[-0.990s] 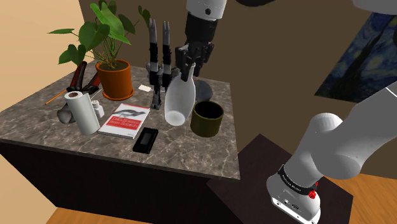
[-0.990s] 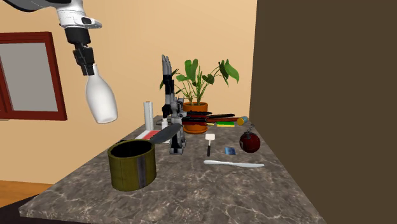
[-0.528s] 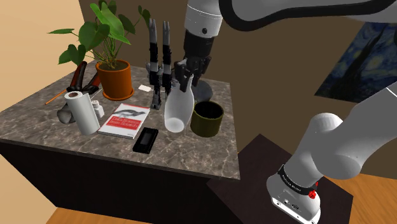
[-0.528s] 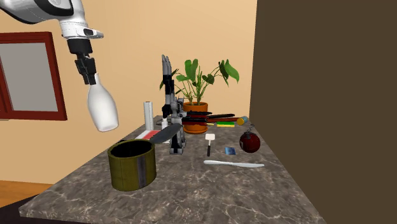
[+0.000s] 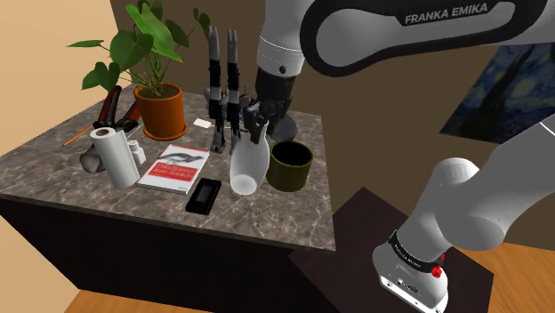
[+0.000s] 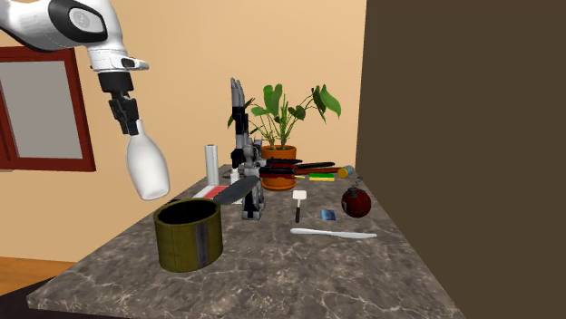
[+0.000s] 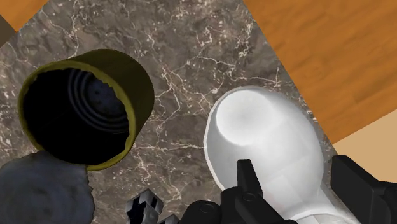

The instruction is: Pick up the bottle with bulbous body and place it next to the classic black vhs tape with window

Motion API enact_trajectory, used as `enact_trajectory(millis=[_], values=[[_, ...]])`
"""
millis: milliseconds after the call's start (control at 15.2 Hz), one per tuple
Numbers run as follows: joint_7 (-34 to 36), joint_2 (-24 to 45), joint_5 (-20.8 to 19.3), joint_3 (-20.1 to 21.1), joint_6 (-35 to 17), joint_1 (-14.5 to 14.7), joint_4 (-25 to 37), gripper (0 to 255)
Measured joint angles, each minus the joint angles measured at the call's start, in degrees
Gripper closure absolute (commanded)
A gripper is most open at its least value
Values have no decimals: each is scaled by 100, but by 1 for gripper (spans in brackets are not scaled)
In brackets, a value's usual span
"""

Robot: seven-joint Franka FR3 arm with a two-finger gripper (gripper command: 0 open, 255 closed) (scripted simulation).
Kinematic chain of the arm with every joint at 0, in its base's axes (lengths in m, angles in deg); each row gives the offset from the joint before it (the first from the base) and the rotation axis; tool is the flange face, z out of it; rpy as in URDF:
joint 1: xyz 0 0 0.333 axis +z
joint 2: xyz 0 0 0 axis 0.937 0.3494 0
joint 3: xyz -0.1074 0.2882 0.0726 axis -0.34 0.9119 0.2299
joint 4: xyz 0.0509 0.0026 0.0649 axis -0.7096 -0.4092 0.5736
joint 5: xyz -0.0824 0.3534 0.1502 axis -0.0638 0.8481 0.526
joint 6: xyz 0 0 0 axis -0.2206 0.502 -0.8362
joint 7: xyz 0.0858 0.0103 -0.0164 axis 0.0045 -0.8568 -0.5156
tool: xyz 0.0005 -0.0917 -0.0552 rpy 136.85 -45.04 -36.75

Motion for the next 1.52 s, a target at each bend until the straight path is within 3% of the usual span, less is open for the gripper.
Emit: enact_trajectory(millis=[1122,1518], values=[[90,312,-47,80,-1361,1,-1055,255],[104,361,-57,89,-1472,-2,-1116,255]])
